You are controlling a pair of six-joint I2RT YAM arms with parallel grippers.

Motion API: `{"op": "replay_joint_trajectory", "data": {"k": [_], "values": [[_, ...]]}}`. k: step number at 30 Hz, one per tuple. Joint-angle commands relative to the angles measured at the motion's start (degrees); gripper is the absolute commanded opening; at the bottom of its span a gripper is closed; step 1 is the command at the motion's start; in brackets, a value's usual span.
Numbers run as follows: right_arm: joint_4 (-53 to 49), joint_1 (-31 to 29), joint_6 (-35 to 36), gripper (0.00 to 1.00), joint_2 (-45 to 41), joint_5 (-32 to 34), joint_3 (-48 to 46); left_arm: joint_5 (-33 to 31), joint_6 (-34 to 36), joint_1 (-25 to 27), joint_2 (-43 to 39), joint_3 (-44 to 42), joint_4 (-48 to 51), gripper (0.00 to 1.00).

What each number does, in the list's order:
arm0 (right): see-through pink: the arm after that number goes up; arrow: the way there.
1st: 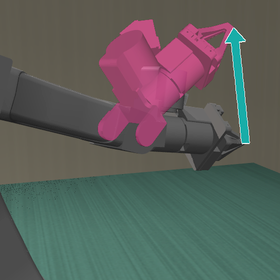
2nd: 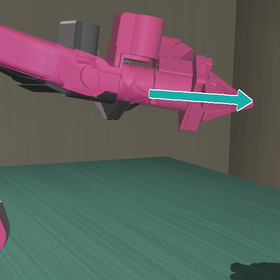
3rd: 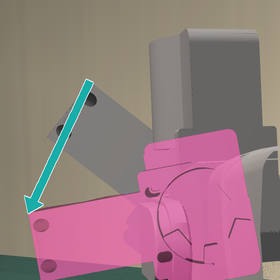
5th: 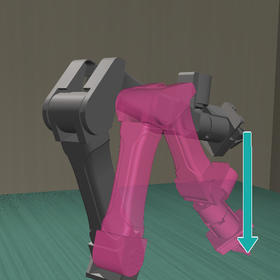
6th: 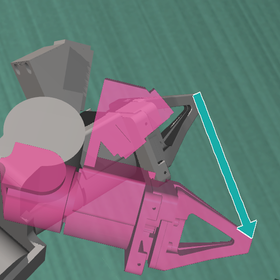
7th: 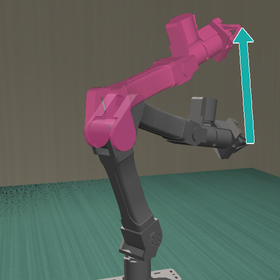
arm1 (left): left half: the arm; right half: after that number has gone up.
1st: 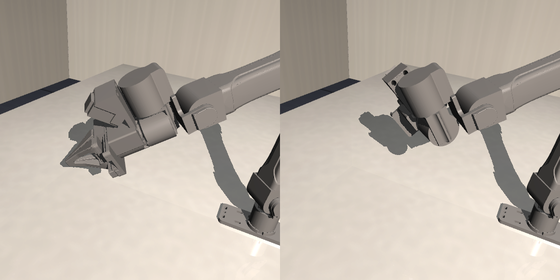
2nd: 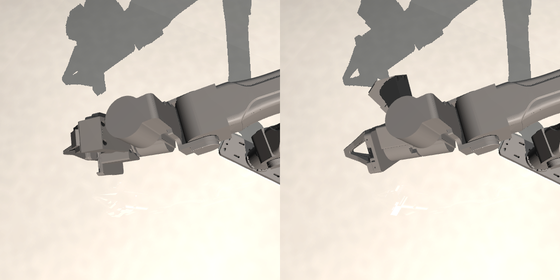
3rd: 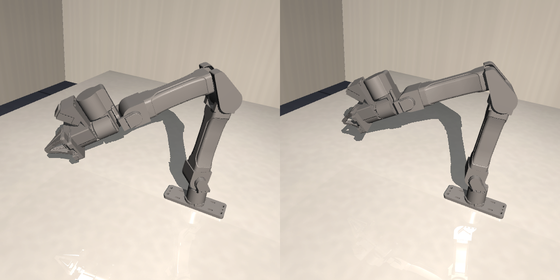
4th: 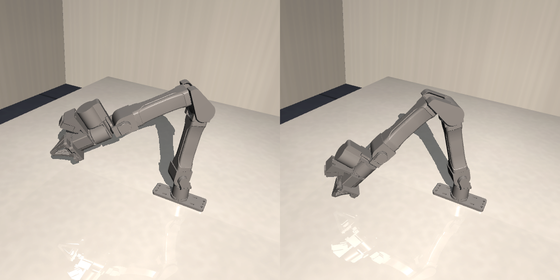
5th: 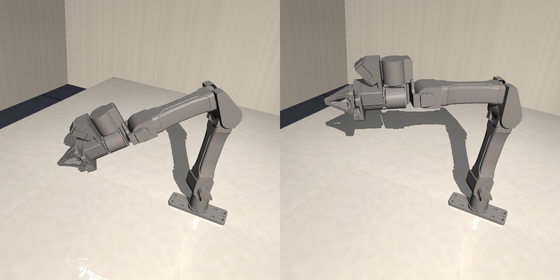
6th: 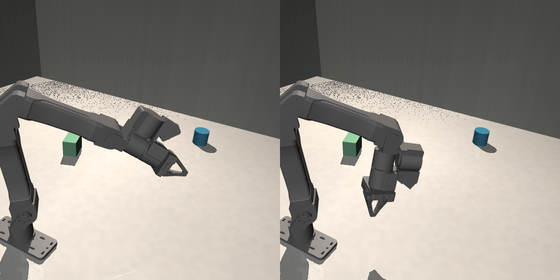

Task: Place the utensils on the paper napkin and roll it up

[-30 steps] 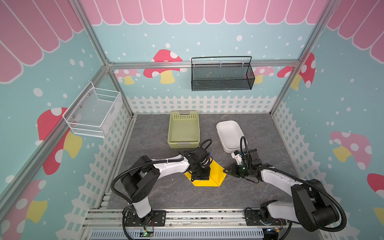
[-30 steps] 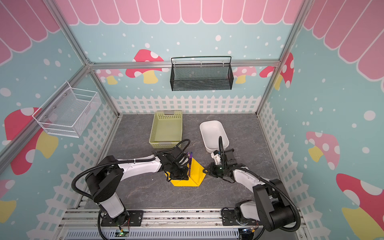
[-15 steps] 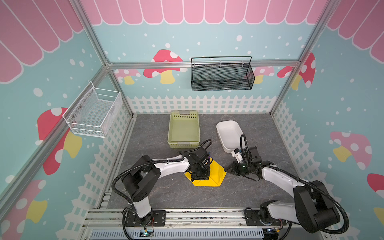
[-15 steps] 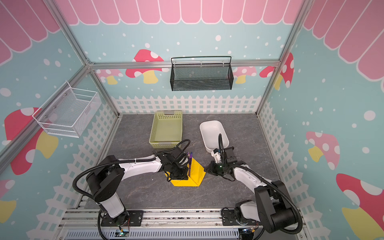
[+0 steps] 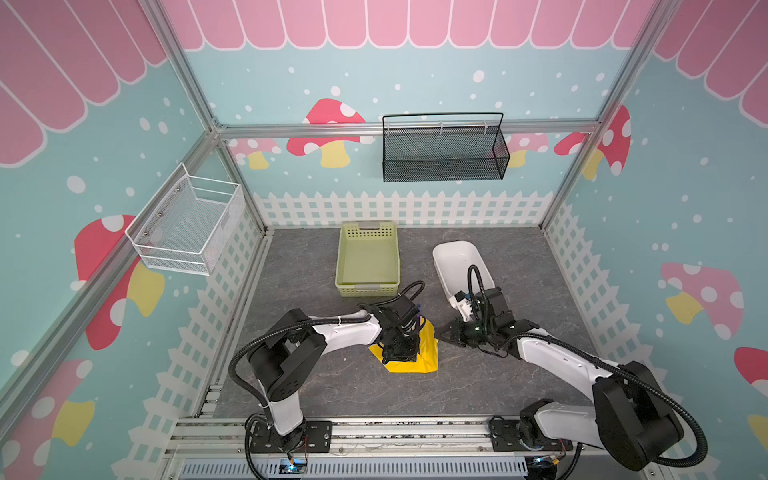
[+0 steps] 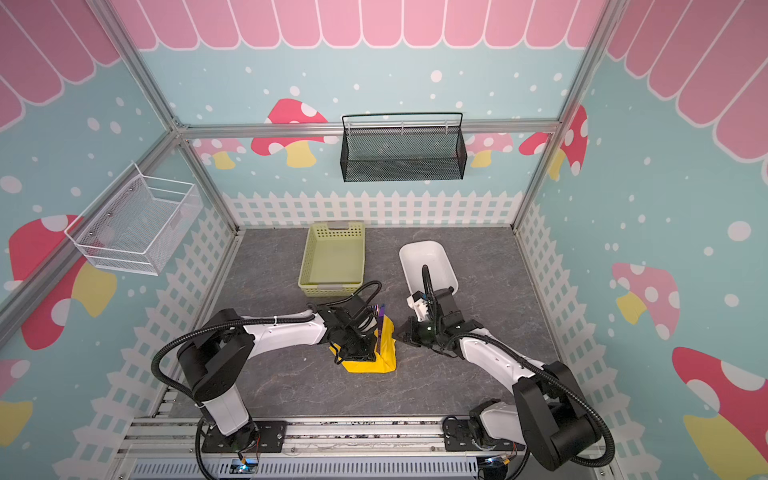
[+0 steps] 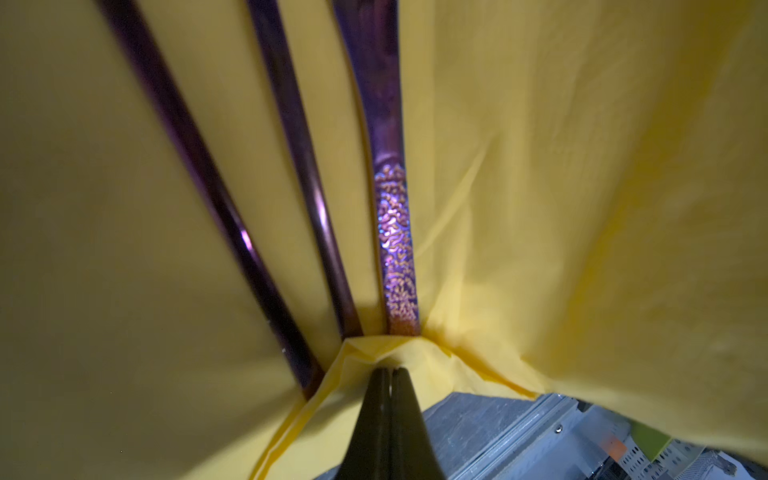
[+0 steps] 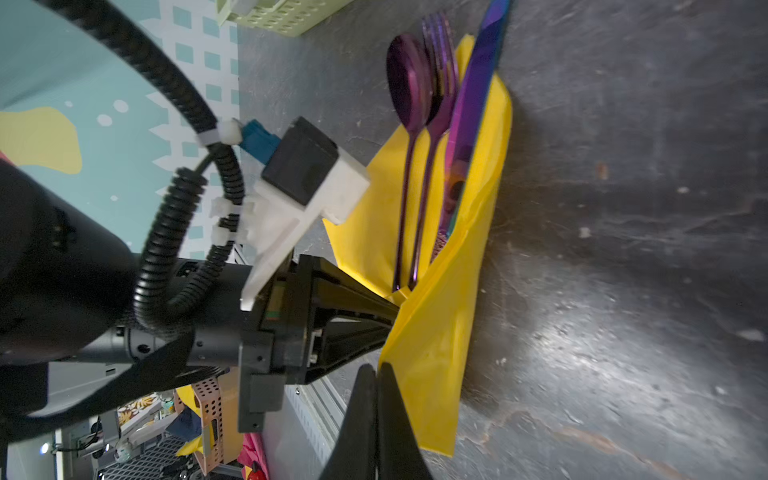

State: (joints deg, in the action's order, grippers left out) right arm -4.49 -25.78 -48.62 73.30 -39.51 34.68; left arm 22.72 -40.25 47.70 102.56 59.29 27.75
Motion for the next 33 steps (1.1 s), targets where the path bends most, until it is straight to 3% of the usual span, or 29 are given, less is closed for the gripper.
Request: {"op": "replay_joint_trajectory", "data": {"k": [1,8,19,33], "values": [[5.0,-2.6,-5.2,0.00,1.6,0.4,1.7,-0.8,0.5,0.2,0.5,0.1,-0.3,0.03],[10.0,-6.9,-10.1,0.00,4.7,2.3,1.8,-1.6,-0.2,0.0,-1.4,-1.3,-1.1,0.03],[12.7,-8.7,-12.3,0.00,7.5,3.5,1.9,-2.7,-2.6,-2.5,-9.9,-7.3,-1.7,0.08],[15.3,-12.1,-12.8,0.00,15.4,3.0,6.4,-1.9,-4.9,-4.9,-15.6,-16.0,-4.2,0.04]]}}
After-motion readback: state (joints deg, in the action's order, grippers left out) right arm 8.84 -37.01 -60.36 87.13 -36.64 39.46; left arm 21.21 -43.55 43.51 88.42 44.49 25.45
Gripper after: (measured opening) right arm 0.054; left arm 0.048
